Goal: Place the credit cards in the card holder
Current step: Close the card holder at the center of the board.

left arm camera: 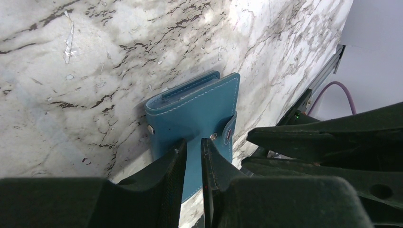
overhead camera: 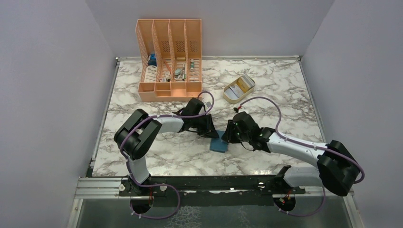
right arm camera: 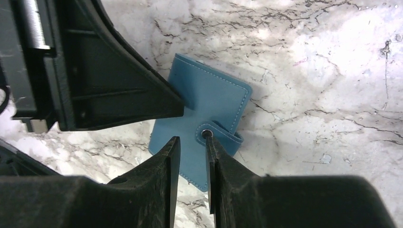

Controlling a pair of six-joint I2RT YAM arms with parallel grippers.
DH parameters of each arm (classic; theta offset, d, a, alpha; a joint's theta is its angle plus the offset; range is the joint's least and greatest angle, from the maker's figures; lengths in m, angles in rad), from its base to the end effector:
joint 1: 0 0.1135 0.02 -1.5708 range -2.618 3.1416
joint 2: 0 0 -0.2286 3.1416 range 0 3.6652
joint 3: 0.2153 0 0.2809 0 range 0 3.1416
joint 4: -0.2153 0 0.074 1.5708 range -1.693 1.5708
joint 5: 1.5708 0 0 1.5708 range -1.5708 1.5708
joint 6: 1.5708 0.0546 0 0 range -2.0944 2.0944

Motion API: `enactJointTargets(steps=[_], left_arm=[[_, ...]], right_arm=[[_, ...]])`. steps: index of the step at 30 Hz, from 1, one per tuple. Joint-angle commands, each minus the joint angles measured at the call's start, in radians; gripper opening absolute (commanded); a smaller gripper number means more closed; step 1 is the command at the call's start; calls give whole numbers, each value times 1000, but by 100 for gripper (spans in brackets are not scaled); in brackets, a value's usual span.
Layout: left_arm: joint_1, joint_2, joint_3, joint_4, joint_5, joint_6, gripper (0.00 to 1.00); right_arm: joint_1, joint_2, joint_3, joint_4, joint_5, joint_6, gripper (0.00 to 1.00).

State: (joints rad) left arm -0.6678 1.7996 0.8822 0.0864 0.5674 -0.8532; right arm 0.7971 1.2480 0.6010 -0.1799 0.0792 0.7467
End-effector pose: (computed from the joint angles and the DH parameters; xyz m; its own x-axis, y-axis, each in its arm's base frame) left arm 0.2702 -0.2505 0.0661 -0.9891 -0.0290 -0.1442 0.0936 0.6325 -0.7689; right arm 0.2054 0.2041 0.1183 -0.8363 0.1129 -0.5365 -0.1466 0.8969 0.4172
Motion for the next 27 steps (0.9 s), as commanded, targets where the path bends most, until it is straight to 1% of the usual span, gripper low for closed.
enactJointTargets(steps=[1,7,13,19,27], left_arm=[[-4,35,-20,-59,-46,31,21],[-6,32,-20,-59,-49,29,21],[-6,29,-15,-60,-44,31,21],[-7,34,-12,-59,-44,29,21],[-6,35,-17,-59,-49,28,21]], right_arm=[[-4,35,11,6,11,-12,27],[-5,97,5,54,-42,-4,27],[-6,105,-15,102,-83,25,26],[-5,126,-6,107,-93,23,22],[-5,115,-2,109,-120,20,22]])
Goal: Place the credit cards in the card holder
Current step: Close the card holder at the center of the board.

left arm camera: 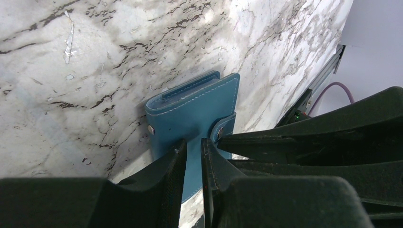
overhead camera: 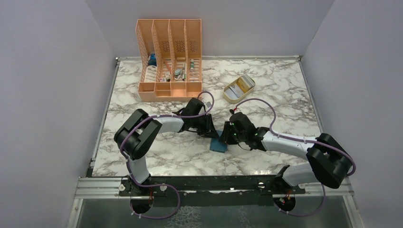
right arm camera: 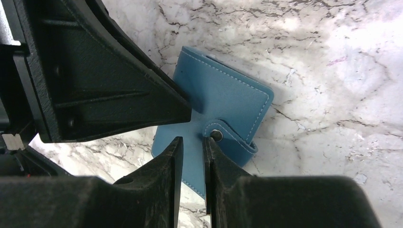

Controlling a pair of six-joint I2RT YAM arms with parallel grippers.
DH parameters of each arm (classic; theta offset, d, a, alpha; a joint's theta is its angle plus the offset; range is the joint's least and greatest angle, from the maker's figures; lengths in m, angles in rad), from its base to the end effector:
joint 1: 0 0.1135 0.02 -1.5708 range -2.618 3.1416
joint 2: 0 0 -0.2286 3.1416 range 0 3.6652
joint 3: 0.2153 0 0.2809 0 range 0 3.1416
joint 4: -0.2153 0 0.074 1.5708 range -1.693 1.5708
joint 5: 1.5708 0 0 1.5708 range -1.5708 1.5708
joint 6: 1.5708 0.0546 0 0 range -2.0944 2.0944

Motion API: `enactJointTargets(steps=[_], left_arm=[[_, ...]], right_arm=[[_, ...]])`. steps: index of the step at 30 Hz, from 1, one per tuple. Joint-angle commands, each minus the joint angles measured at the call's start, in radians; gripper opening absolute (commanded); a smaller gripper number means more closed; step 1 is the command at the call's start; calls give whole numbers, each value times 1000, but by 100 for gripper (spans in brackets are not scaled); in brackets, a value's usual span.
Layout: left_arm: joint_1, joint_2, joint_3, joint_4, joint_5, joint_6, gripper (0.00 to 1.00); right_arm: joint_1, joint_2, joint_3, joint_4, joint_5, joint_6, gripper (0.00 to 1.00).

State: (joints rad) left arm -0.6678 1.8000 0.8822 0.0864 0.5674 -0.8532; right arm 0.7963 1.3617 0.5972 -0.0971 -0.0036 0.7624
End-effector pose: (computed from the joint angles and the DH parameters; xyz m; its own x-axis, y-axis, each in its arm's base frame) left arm 0.2702 -0.2504 0.0659 -0.9892 -0.0290 -0.1439 0.0933 0.6327 -0.7688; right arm 0.2068 0.2116 0.0929 -0.8786 0.0896 -0.4691 -0.1515 0.8792 0.4518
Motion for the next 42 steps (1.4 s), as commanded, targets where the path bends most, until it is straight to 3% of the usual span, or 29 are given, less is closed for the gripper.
enactJointTargets(steps=[1,8,17,42], left_arm=[[-6,35,-17,-59,-49,28,21],[-7,30,-22,-59,-53,27,21],[-6,25,-27,-61,-63,23,21],[-7,26,-31,-60,-72,20,21]], right_arm=[[-4,-5,5,17,-37,5,22],[-9,-64,41,-92,77,-33,23],[-26,-28,52,-84,89,-40,35],[-27,16,-15,38,-48,-3,30]])
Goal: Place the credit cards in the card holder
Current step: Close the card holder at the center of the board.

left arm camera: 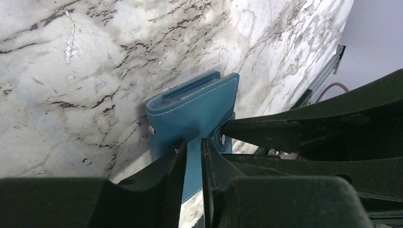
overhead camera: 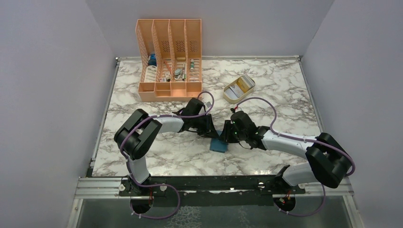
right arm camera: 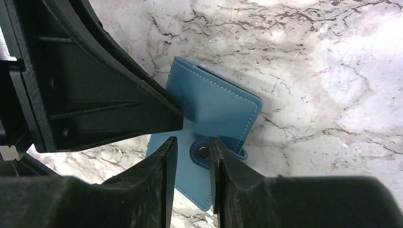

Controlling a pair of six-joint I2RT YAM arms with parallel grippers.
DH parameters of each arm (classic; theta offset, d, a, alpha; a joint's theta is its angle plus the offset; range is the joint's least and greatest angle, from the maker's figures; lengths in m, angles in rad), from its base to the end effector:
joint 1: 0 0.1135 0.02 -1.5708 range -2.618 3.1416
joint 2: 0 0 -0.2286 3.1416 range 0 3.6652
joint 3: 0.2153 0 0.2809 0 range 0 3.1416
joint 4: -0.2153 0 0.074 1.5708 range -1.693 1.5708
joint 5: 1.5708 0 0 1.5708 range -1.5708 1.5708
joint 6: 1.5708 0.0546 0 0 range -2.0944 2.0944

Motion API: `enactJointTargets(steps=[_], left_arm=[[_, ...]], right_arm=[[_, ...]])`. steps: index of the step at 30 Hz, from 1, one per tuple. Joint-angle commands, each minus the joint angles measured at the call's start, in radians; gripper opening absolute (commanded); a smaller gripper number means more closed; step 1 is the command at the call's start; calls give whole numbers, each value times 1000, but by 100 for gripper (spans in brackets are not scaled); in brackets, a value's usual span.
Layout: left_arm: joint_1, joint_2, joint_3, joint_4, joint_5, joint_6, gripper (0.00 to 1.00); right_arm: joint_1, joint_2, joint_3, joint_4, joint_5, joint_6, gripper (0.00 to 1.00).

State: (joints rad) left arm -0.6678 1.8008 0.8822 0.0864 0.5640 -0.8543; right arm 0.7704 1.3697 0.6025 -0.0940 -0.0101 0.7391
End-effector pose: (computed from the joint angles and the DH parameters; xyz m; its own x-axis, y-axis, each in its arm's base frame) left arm 0.2703 -0.2503 0.0656 -0.9891 -0.0316 -0.1441 0.0915 0.6347 -0.7673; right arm 0.2130 0.2075 0.0927 -0.8746 0.0898 -0.4764 -0.1514 0.8829 0.4445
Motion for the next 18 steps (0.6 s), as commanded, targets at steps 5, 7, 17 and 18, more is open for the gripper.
enactJointTargets(steps=[5,7,17,18], left_arm=[[-7,20,-32,-59,-78,20,21],[-7,23,-29,-59,-79,20,21],[-7,15,-31,-60,-73,17,21],[-7,17,-31,-59,-72,17,21]], right_arm=[[0,4,-24,56,-61,32,30],[-1,6,-14,54,-53,20,30],[0,-95,30,-116,70,-29,28],[-1,-102,26,-118,67,-27,27]])
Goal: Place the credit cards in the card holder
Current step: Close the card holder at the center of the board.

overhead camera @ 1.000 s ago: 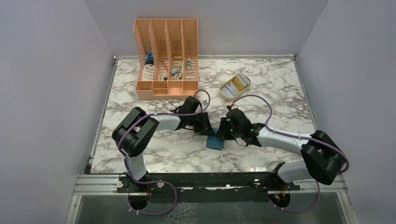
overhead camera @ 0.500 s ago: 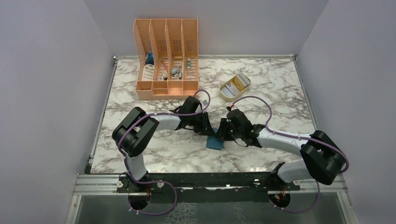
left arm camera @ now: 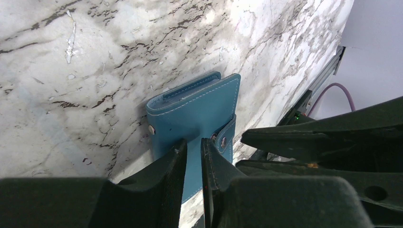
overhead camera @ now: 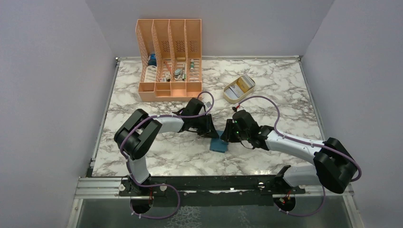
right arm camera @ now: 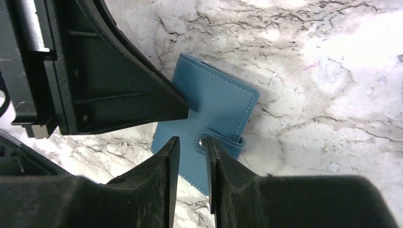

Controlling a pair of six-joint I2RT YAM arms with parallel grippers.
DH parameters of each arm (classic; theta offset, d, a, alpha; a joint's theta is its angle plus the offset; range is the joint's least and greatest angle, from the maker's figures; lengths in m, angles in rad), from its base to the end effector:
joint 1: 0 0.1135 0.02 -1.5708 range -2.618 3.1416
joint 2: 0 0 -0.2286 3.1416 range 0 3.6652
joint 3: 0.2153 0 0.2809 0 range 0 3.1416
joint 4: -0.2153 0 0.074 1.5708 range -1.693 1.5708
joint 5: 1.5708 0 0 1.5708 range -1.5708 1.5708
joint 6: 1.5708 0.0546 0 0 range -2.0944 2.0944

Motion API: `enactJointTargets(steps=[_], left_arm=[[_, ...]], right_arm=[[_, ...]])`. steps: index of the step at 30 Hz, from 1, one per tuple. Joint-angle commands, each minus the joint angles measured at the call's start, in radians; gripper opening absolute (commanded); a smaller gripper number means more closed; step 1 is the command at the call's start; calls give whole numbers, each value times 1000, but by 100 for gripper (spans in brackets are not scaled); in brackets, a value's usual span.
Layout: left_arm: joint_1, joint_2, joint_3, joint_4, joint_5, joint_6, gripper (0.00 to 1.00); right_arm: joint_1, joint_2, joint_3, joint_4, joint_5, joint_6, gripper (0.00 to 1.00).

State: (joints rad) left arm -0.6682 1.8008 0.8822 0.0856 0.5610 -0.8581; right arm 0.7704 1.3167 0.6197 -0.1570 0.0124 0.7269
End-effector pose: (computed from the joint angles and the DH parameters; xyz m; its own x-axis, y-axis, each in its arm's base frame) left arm 0.2703 -0.2503 0.0654 -0.9892 -0.0353 -0.1420 0.0873 0.6365 -0.7664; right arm 0.2129 0.2056 0.1077 -0.8632 0.0883 -0.4971 -0.1564 0.8894 0.4296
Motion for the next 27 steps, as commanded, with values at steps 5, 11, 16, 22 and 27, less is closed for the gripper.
enactJointTargets(steps=[5,11,16,22,27], left_arm=[[-7,21,-26,-59,-66,19,21],[-8,20,-28,-58,-66,19,21],[-8,20,-36,-57,-70,21,21],[-10,25,-31,-56,-67,18,21],[-10,19,-32,-57,-69,16,21]], right_arm=[[0,-55,0,-65,45,-11,20],[0,-32,-11,-42,9,2,17],[-2,-25,-34,-26,-8,15,21],[0,-11,-60,10,-25,14,22],[0,20,-70,52,-38,16,20]])
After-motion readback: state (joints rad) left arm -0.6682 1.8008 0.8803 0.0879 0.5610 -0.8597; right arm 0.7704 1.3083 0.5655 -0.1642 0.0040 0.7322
